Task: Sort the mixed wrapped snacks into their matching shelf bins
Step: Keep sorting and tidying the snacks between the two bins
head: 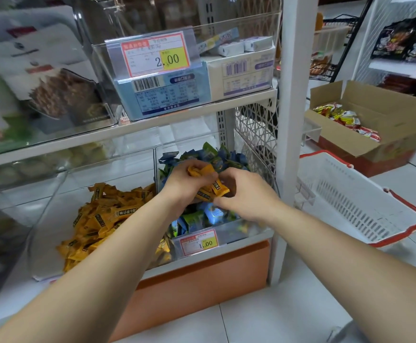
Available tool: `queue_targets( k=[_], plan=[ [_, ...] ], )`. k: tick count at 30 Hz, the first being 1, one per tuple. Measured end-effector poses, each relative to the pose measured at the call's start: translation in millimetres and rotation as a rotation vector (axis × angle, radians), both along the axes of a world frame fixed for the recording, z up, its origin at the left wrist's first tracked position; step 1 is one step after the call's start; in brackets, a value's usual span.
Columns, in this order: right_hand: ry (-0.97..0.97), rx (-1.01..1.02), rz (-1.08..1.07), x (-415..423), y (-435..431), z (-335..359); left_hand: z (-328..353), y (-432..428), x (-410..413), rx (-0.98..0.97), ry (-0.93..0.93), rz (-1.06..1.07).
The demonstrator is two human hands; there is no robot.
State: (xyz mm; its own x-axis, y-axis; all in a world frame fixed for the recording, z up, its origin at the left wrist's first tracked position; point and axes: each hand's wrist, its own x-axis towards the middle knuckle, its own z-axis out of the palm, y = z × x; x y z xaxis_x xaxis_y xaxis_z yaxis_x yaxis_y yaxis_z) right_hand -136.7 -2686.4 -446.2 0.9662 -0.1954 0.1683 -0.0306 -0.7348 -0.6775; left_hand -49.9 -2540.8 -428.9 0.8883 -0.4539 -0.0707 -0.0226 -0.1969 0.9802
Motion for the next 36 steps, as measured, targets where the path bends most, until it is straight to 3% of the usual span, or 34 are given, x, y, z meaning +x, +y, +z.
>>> queue_targets(
  k=[7, 12, 15, 20, 26, 31, 36],
  plan=[
    [-0.050, 0.140, 0.072, 6, 23, -6, 2, 10, -7, -0.098, 0.097, -0.023],
    [-0.072, 0.215, 0.037, 13, 31, -3, 5, 31, -1, -0.288, 0.193, -0.119],
    [-0.059, 0.283, 0.053, 14, 31, -1, 0, 40, -2, -0.296, 0.119, -0.135],
    [-0.064, 0.343, 0.050, 19, 42, 3, -2, 45, -7, -0.243, -0.020, 0.071],
    [-0.198, 0.384, -0.002, 28, 62, 8, 7, 64, -8, -0.183, -0.123, 0.167],
    [-0.304, 0.333, -0.011, 40, 89, 12, 17, 91, -4, -0.187, -0.152, 0.262],
    [-0.267, 0.227, 0.012, 57, 124, 14, 17, 131, 11, -0.084, -0.252, 0.342]
  ],
)
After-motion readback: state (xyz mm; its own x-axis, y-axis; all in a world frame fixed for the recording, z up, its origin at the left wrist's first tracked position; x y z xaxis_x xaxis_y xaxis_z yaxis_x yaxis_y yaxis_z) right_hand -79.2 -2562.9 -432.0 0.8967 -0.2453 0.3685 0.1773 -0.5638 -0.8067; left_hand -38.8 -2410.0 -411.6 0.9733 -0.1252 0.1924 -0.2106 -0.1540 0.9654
